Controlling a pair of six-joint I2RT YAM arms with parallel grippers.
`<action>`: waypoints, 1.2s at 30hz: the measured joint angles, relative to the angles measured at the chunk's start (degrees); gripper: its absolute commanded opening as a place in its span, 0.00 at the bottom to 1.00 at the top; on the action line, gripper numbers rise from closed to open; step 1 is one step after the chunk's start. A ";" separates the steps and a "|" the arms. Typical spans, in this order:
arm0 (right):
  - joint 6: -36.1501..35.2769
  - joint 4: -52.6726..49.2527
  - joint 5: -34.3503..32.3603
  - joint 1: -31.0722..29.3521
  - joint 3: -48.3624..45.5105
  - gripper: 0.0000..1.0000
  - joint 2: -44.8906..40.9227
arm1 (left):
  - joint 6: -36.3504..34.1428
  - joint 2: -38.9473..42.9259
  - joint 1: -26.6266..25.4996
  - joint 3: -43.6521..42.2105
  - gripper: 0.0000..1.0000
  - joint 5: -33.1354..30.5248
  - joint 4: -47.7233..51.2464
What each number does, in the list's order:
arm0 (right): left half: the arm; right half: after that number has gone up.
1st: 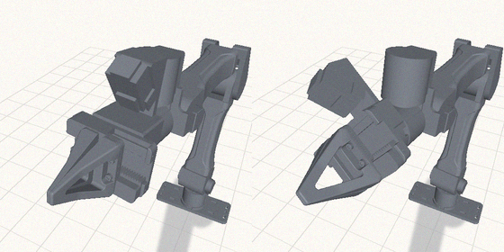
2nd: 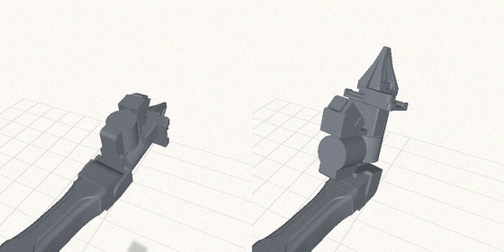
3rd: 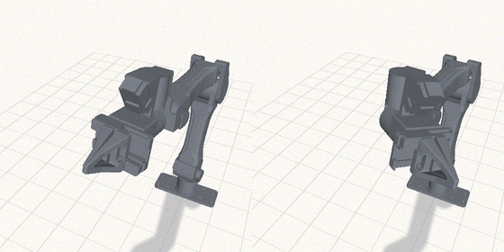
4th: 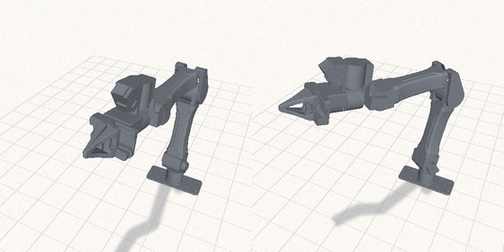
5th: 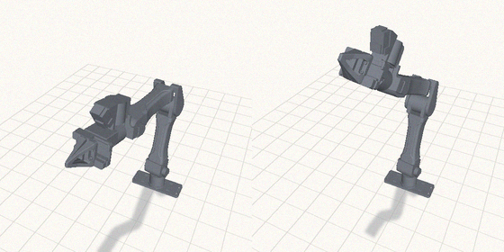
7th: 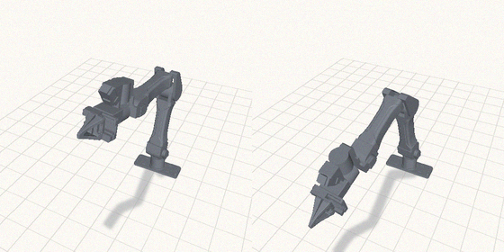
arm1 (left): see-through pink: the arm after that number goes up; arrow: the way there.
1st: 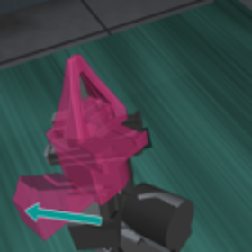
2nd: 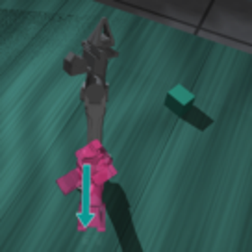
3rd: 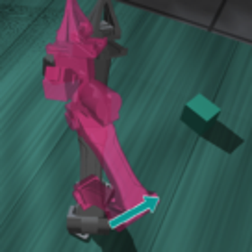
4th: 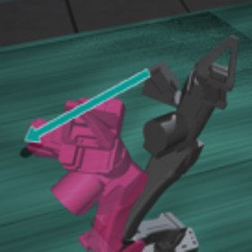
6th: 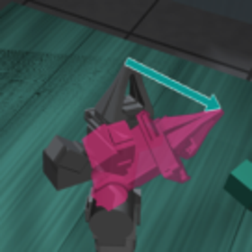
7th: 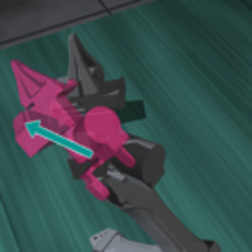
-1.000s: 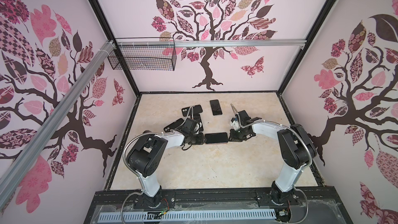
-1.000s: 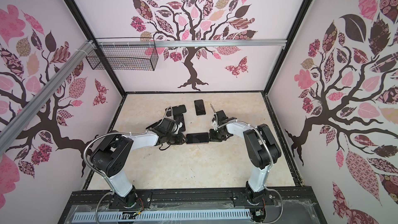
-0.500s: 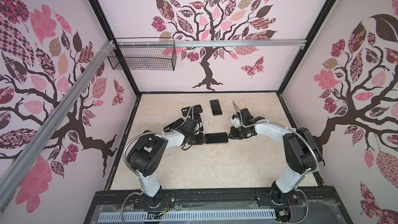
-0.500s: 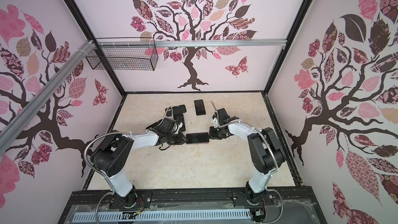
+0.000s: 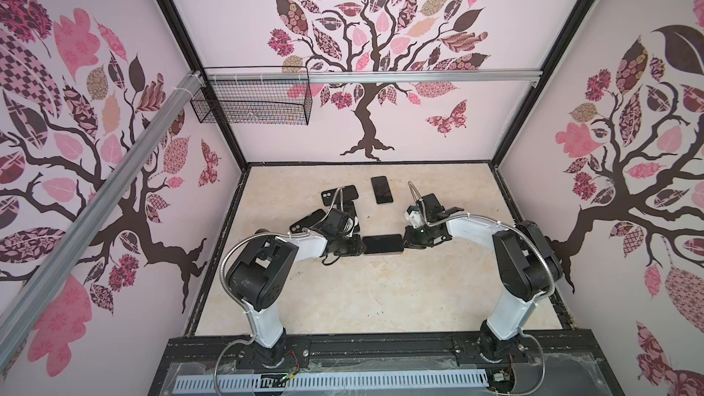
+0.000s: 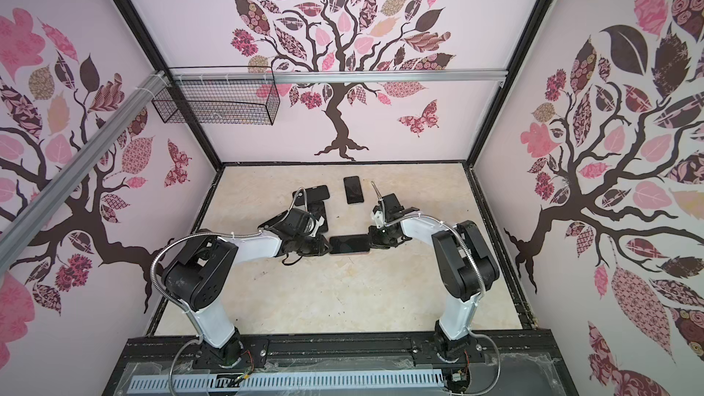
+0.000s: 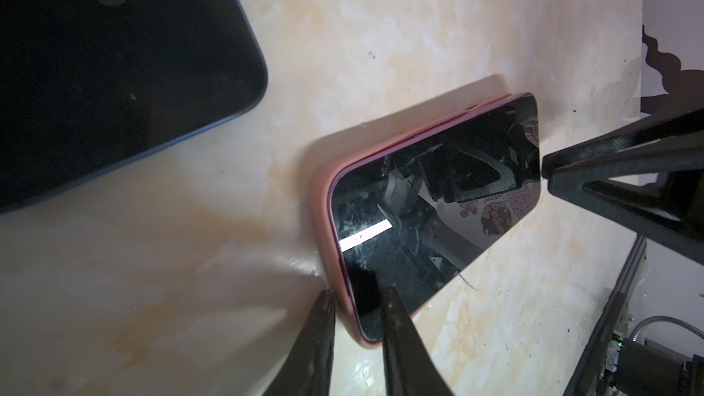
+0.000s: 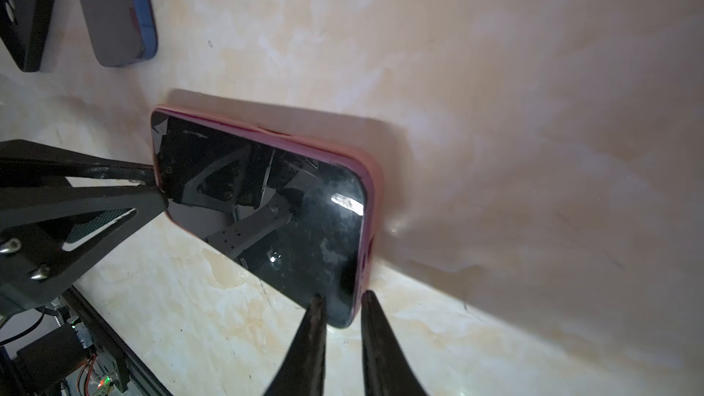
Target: Put the phone into the phone case
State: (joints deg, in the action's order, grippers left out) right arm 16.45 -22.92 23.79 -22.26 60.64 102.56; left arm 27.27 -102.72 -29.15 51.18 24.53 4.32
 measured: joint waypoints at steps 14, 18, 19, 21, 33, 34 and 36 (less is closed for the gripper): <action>-0.17 0.70 1.42 0.28 -0.42 0.13 0.90 | 0.09 -0.42 0.13 0.15 0.21 0.42 -0.28; -0.17 1.53 2.40 0.61 -0.92 0.13 0.96 | 0.09 -0.55 0.28 0.15 0.21 0.90 -0.42; -0.17 1.75 2.78 0.70 -1.03 0.13 1.03 | 0.09 -0.59 0.31 0.15 0.21 1.01 -0.44; -0.17 1.90 3.19 0.76 -1.03 0.13 1.22 | 0.07 -0.66 0.42 0.15 0.21 1.22 -0.50; 0.04 2.16 4.31 0.96 -0.94 0.13 2.36 | -0.04 -1.01 0.90 0.04 0.19 2.23 -1.01; 0.07 2.16 4.33 0.96 -0.94 0.13 2.40 | -0.04 -1.05 0.94 0.04 0.19 2.38 -1.07; 0.20 2.16 4.37 0.96 -0.90 0.13 2.49 | -0.02 -1.09 1.05 0.02 0.19 2.64 -1.16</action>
State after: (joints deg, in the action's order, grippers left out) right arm 16.64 -20.75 28.16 -21.30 59.75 105.06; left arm 27.24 -103.81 -28.10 51.20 27.18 3.16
